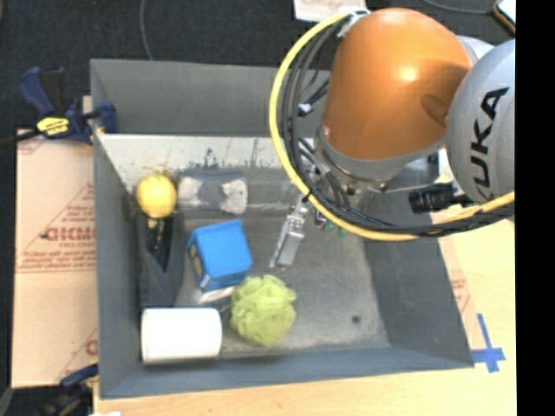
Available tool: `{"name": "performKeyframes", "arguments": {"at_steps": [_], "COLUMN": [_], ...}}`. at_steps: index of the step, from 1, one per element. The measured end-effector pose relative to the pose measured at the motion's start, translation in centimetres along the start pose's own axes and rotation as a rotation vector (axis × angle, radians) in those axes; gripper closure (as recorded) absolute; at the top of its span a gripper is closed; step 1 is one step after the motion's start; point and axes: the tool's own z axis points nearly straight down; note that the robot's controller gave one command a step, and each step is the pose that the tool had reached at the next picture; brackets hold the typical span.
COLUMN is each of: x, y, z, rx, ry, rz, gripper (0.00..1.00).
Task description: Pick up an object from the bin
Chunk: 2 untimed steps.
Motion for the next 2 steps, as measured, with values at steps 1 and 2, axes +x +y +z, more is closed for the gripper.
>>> {"name": "performKeyframes", "arguments": {"at_steps": [1,2], "x": [1.3,-1.1], "y": [-0.1,0.4], "z": [5.5,2.2], "rx": [0.004,-0.004], "ry": [0.008,-0.01], "rz": [-0.045,0.004], "gripper": [0.0,1.0]}}
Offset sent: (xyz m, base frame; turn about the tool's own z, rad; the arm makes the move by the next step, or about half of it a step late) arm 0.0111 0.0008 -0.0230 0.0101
